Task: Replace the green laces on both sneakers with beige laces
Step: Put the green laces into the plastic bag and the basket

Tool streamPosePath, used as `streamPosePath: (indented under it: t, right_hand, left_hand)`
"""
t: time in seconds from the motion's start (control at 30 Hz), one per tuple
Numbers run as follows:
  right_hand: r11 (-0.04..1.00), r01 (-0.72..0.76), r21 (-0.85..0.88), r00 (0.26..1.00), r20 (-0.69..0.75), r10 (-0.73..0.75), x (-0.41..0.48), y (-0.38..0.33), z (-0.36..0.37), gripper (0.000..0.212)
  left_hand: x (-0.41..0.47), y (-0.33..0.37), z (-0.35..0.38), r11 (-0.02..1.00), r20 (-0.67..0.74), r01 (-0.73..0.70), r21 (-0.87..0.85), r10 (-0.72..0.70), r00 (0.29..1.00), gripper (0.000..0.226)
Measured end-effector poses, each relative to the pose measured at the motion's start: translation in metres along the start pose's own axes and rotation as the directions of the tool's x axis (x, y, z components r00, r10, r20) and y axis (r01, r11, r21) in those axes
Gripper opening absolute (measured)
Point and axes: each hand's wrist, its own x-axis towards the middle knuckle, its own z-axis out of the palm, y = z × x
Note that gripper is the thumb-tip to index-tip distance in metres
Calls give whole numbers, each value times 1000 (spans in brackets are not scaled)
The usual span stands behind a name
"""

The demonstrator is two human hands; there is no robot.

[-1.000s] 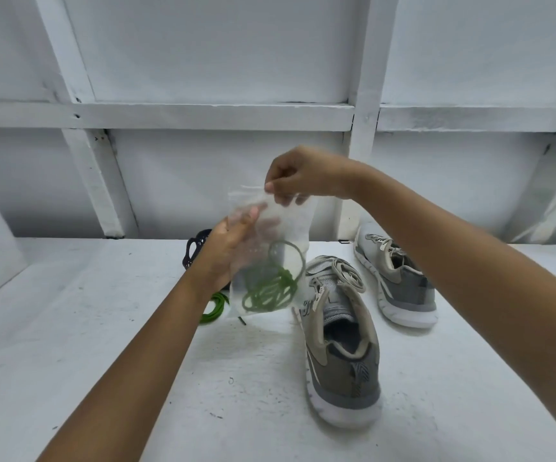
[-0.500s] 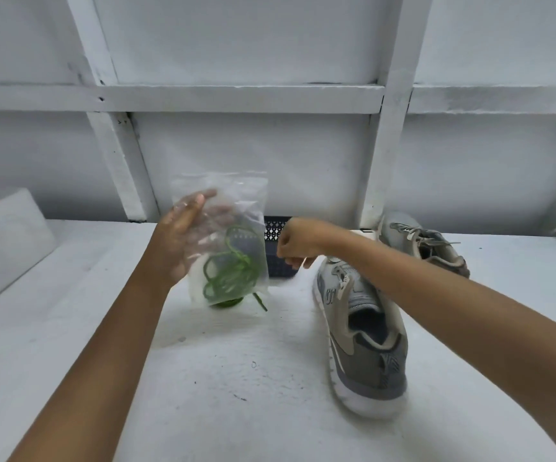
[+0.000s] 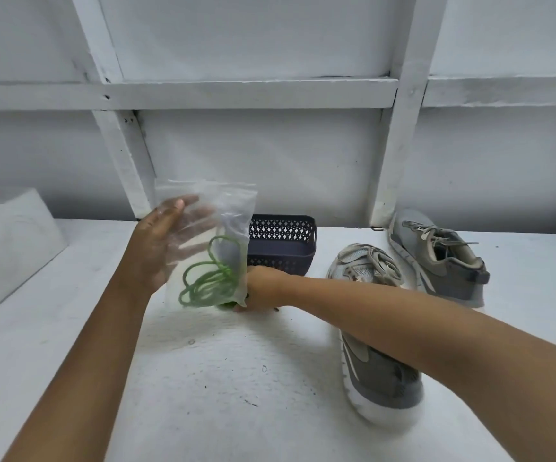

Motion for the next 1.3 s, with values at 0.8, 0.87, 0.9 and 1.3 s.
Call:
streamPosePath:
  t: [0.8,0.87,0.9,1.3]
  right_hand:
    - [549,-145,823,804,-225,550,-177,99,-141,20]
    - [533,-95,841,850,-210,483,-188,100,-153,12]
    - [535,-87,840,881,-186,435,-192,99,-157,9]
    - [736,-204,646,928,-112,356,-180,98,-156,17]
  left_hand:
    - [-4,-38,74,993,112,110,-40,-105,988,26]
    - [-5,-45,88,993,143,120,-20,-115,983,31]
    - [-5,-49,93,993,154,116,-14,-113,982,36]
    - [-10,-63,110,996,174,92,-8,-89,981,45]
